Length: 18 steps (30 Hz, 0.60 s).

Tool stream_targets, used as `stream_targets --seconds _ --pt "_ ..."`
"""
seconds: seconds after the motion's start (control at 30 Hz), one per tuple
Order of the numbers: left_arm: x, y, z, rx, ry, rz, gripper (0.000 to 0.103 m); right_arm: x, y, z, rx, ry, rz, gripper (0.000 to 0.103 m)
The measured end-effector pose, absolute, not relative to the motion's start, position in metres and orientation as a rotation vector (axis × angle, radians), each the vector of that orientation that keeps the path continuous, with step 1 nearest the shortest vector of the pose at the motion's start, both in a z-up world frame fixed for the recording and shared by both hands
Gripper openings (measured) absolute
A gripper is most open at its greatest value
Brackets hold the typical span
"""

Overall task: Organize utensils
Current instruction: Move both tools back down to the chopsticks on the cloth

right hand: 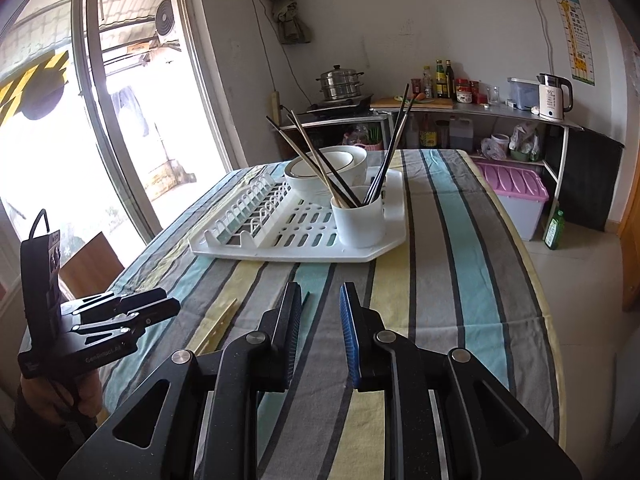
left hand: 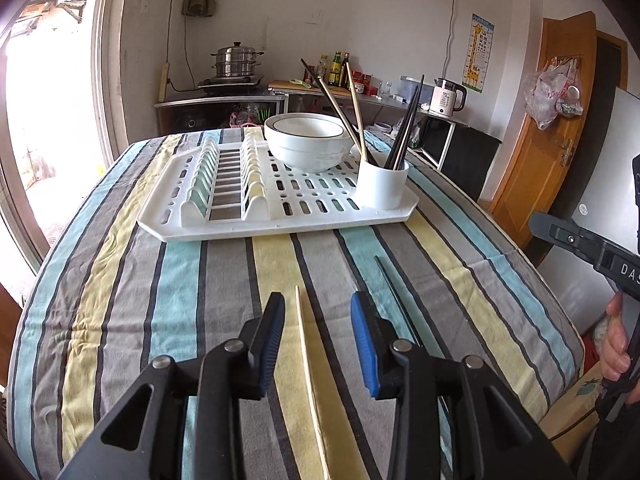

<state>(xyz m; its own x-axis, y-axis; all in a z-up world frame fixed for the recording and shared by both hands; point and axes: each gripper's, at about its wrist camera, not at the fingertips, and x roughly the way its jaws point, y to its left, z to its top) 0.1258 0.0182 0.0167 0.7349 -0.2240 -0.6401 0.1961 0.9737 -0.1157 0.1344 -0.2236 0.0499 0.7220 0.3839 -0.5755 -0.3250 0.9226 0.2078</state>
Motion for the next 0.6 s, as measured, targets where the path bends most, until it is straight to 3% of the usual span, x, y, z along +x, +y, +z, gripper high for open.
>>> stream_targets --seconds 0.43,0.6 --pt "0.153 0.018 -0.02 -0.027 0.864 -0.211 0.036 0.153 -0.192 0.014 0.084 0.776 0.408 0.02" --pt "0.167 0.016 -0.031 -0.016 0.914 -0.214 0.029 0.169 -0.181 0.0 0.085 0.831 0.406 0.02"
